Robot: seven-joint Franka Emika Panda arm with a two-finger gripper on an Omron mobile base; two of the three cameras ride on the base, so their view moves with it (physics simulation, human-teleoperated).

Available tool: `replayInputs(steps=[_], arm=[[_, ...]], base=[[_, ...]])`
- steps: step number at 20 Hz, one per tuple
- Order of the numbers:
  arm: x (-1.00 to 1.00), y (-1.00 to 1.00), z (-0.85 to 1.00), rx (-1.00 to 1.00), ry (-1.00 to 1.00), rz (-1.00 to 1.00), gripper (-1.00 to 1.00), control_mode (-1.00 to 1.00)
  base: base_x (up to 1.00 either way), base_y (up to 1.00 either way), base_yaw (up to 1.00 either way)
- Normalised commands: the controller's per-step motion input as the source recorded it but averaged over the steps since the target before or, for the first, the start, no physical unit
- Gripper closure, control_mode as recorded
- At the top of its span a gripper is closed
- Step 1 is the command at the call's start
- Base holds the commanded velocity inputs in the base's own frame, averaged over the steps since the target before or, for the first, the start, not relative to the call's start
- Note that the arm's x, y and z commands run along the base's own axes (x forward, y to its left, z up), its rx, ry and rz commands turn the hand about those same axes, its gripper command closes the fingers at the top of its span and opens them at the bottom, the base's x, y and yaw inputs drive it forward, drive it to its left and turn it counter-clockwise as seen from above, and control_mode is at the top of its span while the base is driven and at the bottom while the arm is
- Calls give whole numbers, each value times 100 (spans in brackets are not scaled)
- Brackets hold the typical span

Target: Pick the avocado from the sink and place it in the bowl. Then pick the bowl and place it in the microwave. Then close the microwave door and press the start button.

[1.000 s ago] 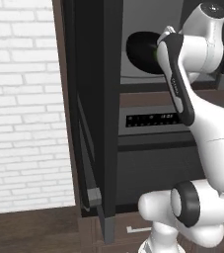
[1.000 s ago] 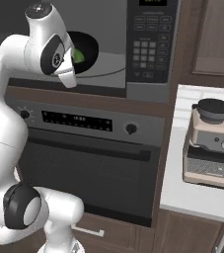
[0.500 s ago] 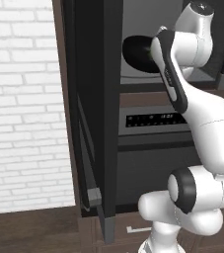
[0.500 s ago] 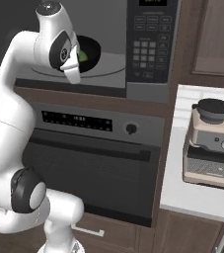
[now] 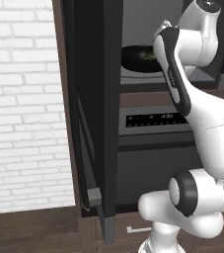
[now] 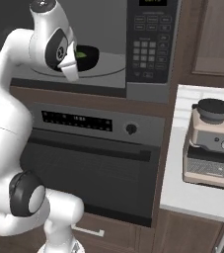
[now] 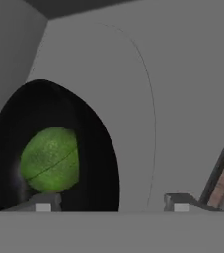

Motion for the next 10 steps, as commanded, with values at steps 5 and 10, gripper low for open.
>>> replayInputs(steps=[5,10], arm=[[-55,0,7,0,-17,0,-100,-100],[-12,0,-36,-15,1,0,-100,-100]], base=[[0,0,0],[0,0,0]])
